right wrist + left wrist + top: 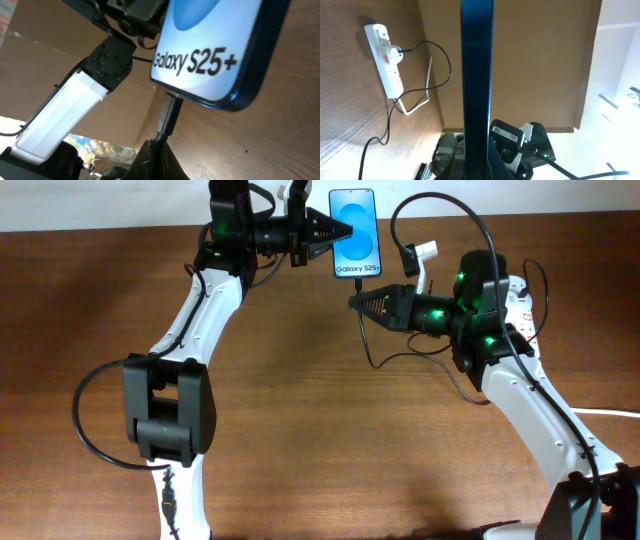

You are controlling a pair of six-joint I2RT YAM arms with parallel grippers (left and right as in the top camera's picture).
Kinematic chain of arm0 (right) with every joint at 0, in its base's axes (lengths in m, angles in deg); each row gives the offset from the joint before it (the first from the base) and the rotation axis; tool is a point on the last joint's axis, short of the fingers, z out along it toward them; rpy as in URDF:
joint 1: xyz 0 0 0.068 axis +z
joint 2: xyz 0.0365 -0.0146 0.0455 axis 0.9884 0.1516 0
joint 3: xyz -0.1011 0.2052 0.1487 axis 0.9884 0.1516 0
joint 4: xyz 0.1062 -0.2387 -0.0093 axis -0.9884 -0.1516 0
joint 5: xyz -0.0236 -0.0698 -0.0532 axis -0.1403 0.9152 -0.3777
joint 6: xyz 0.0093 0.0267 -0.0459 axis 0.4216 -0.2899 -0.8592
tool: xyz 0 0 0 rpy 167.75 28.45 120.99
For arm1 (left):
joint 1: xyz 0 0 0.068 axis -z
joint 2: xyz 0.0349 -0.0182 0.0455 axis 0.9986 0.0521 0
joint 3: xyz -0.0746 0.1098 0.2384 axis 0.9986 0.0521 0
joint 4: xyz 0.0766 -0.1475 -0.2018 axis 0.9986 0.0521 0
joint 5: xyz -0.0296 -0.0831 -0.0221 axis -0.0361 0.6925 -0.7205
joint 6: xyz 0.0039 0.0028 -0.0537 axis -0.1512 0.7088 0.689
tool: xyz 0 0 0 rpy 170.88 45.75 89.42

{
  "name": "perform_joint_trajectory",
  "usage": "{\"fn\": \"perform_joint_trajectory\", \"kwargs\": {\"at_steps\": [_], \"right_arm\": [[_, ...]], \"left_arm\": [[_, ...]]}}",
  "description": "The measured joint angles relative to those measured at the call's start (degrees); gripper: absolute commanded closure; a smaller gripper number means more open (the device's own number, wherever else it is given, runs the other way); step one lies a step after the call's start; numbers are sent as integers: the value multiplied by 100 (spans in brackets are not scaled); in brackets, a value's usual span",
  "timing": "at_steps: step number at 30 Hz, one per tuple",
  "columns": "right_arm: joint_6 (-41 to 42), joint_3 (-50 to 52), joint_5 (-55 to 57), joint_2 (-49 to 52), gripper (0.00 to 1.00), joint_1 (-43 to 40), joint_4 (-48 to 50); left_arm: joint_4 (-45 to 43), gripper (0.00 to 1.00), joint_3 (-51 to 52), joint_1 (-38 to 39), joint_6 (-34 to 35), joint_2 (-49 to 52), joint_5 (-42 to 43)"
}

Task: Plug charger to phone and switch on socket
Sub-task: 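Release the cable and lower the phone onto the table with left gripper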

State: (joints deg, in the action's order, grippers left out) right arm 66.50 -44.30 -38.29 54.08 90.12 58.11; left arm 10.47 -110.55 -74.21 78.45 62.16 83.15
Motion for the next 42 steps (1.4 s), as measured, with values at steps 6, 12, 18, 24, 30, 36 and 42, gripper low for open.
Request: {"fn": "perform_joint_trajectory", "kwargs": {"at_steps": [6,12,18,24,30,36,42], "right_arm": [[94,79,-44,0,96,-24,247],[85,72,114,-2,74,-101,146],[39,68,24,0,63,-125,-2],[-28,68,-63,-2,38,-660,-39],[-199,63,-308,-50,26,-1567,-409],[-1296,0,684,-76,22,-1589,-2205],[-2691,-1115,2013,-79,4,-1191,-4426]], "left_arm": [[-17,100,-7,0,17,0,7],[-7,100,-4,52,-79,0,350],[-7,100,-4,103,-151,0,522],[4,100,-4,26,-153,0,861],[866,100,-11,-208,-894,0,872],[4334,100,22,-190,-3383,0,-116],[4719,100,431,-190,-4927,0,-1368]]}}
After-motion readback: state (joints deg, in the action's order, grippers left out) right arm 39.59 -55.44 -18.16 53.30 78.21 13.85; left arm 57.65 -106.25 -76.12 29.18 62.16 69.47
